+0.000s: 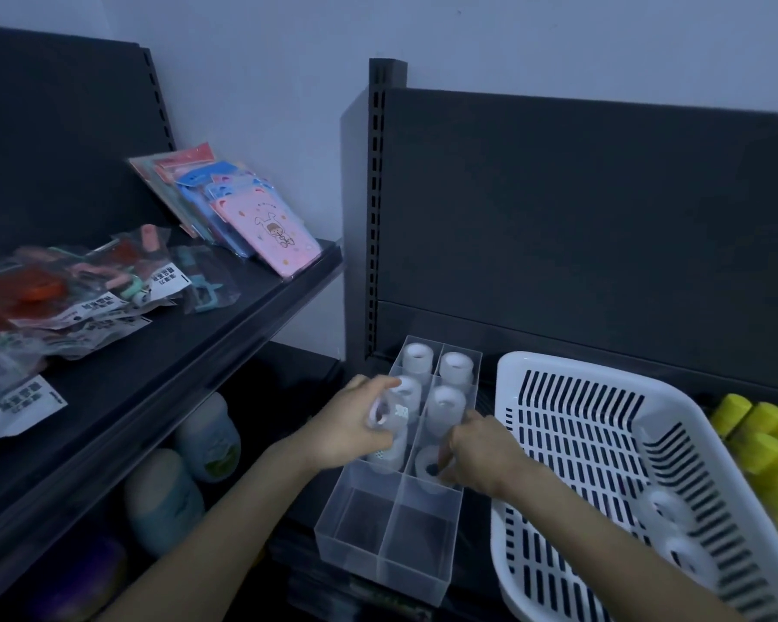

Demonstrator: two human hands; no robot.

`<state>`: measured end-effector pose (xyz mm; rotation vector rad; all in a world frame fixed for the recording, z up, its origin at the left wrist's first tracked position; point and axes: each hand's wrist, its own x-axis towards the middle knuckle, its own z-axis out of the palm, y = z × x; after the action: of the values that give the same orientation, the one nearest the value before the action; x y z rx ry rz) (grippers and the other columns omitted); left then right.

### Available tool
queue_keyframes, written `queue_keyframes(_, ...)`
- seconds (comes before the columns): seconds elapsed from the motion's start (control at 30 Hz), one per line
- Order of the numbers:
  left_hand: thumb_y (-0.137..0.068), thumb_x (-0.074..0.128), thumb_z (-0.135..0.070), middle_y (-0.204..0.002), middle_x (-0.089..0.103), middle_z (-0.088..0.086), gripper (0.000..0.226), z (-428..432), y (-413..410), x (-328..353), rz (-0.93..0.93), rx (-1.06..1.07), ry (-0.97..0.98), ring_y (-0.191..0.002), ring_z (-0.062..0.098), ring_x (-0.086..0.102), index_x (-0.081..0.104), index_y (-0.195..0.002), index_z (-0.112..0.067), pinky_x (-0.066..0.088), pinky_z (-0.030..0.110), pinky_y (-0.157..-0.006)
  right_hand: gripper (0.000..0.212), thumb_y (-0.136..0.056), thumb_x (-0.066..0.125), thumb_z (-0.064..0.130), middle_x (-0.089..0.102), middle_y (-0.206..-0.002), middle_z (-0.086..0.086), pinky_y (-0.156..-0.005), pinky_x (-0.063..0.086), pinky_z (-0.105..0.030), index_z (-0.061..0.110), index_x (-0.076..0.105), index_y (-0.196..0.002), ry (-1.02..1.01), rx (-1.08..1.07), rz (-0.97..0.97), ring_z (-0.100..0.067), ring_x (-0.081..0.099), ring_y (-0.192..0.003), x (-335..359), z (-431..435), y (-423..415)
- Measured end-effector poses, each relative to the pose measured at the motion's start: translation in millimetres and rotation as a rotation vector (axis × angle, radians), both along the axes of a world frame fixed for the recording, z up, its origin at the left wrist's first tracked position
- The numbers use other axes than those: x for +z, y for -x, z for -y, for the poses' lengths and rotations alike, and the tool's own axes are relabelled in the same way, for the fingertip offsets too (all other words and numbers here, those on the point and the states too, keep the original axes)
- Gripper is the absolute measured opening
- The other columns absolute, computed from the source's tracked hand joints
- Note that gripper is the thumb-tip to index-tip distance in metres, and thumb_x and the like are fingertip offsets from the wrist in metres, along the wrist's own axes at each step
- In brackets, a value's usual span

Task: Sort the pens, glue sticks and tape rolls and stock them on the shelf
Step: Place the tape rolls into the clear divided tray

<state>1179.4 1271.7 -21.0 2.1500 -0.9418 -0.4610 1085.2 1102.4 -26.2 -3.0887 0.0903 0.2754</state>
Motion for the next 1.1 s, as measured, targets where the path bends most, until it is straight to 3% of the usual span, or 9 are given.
queue_keyframes(0.13, -0.071, 0.071, -0.026, -0.104, 0.056, -0.006, 0.051, 21.3, 8.2, 2.0, 0.103, -0.05, -0.076, -0.093, 0.011, 0.057, 0.047, -0.116, -0.02, 0.052, 0.033, -0.082, 0.024, -0.092, 0.053, 0.023, 0.067, -0.113, -0.001, -0.095, 0.04, -0.027, 0.016, 0.069, -0.109, -0.245, -0.033, 0.246, -0.015, 0.052, -0.108, 11.2, 20.7, 27.2)
queue_keyframes(0.2, -0.07, 0.071, -0.026, -0.102, 0.058, 0.0, 0.042, 35.5, 14.0, 3.1, 0.192, -0.132, -0.145, -0.094, 0.017, 0.057, 0.056, -0.106, -0.013, 0.052, 0.042, -0.084, 0.024, -0.093, 0.053, 0.019, 0.068, -0.111, 0.004, -0.082, 0.038, -0.013, 0.016, 0.069, -0.111, -0.336, -0.169, 0.404, -0.004, 0.053, -0.097, 19.2, 38.6, 50.9)
queue_keyframes(0.27, -0.074, 0.068, -0.024, -0.113, 0.05, 0.001, 0.044, 50.2, 19.6, 2.7, 0.239, -0.205, -0.255, -0.105, 0.018, 0.05, 0.055, -0.115, -0.014, 0.049, 0.041, -0.089, 0.023, -0.092, 0.054, 0.018, 0.069, -0.109, 0.004, -0.069, 0.034, -0.002, 0.015, 0.069, -0.11, -0.364, -0.302, 0.479, 0.001, 0.053, -0.089, 18.8, 57.4, 76.3)
queue_keyframes(0.47, -0.08, 0.06, -0.014, -0.108, 0.052, 0.007, 0.018, 70.9, 24.0, -2.7, 0.386, -0.257, -0.503, -0.095, 0.026, 0.055, 0.055, -0.095, -0.006, 0.051, 0.043, -0.082, 0.019, -0.091, 0.058, 0.016, 0.071, -0.104, 0.001, -0.078, 0.048, -0.019, 0.014, 0.071, -0.104, -0.418, -0.532, 0.442, -0.008, 0.062, -0.084, -3.9, 83.9, 127.2)
queue_keyframes(0.6, -0.077, 0.064, -0.016, -0.109, 0.052, 0.005, 0.022, 71.7, 22.7, -9.3, 0.387, -0.256, -0.541, -0.095, 0.025, 0.057, 0.058, -0.097, -0.008, 0.052, 0.046, -0.082, 0.018, -0.09, 0.06, 0.014, 0.072, -0.103, 0.0, -0.068, 0.039, -0.004, 0.012, 0.072, -0.102, -0.436, -0.547, 0.446, 0.006, 0.052, -0.069, -15.2, 89.0, 138.1)
queue_keyframes(0.77, -0.077, 0.061, -0.017, -0.104, 0.051, 0.004, 0.012, 74.9, 26.2, -6.9, 0.456, -0.287, -0.572, -0.09, 0.024, 0.055, 0.049, -0.079, -0.013, 0.052, 0.042, -0.077, 0.018, -0.089, 0.06, 0.013, 0.072, -0.101, -0.002, -0.066, 0.039, -0.006, 0.011, 0.072, -0.102, -0.432, -0.55, 0.444, -0.006, 0.062, -0.074, -17.8, 89.8, 141.8)
queue_keyframes(0.87, -0.077, 0.061, -0.019, -0.108, 0.053, 0.003, 0.013, 74.4, 26.7, -4.3, 0.474, -0.292, -0.589, -0.096, 0.022, 0.055, 0.054, -0.087, -0.013, 0.049, 0.038, -0.08, 0.02, -0.091, 0.057, 0.015, 0.072, -0.103, -0.004, -0.068, 0.038, -0.006, 0.01, 0.071, -0.104, -0.387, -0.55, 0.438, -0.014, 0.066, -0.085, -8.6, 92.3, 146.9)
queue_keyframes(1.0, -0.088, 0.054, -0.025, -0.13, 0.052, 0.0, 0.042, 91.9, 48.1, 14.6, 0.562, -0.27, -0.411, -0.118, 0.017, 0.049, 0.052, -0.129, -0.017, 0.041, 0.035, -0.099, 0.027, -0.093, 0.054, 0.017, 0.066, -0.118, -0.005, -0.089, 0.049, -0.026, 0.009, 0.065, -0.116, -0.283, -0.569, 0.344, -0.019, 0.062, -0.106, 11.4, 105.4, 169.1)
queue_keyframes(1.1, -0.089, 0.056, -0.027, -0.128, 0.055, -0.001, 0.042, 121.0, 97.9, 24.1, 0.47, -0.431, -0.232, -0.118, 0.015, 0.05, 0.052, -0.13, -0.017, 0.04, 0.027, -0.1, 0.035, -0.092, 0.056, 0.02, 0.059, -0.129, -0.002, -0.096, 0.046, -0.03, 0.014, 0.058, -0.126, -0.164, -0.537, 0.182, -0.018, 0.055, -0.117, 20.1, 115.6, 190.2)
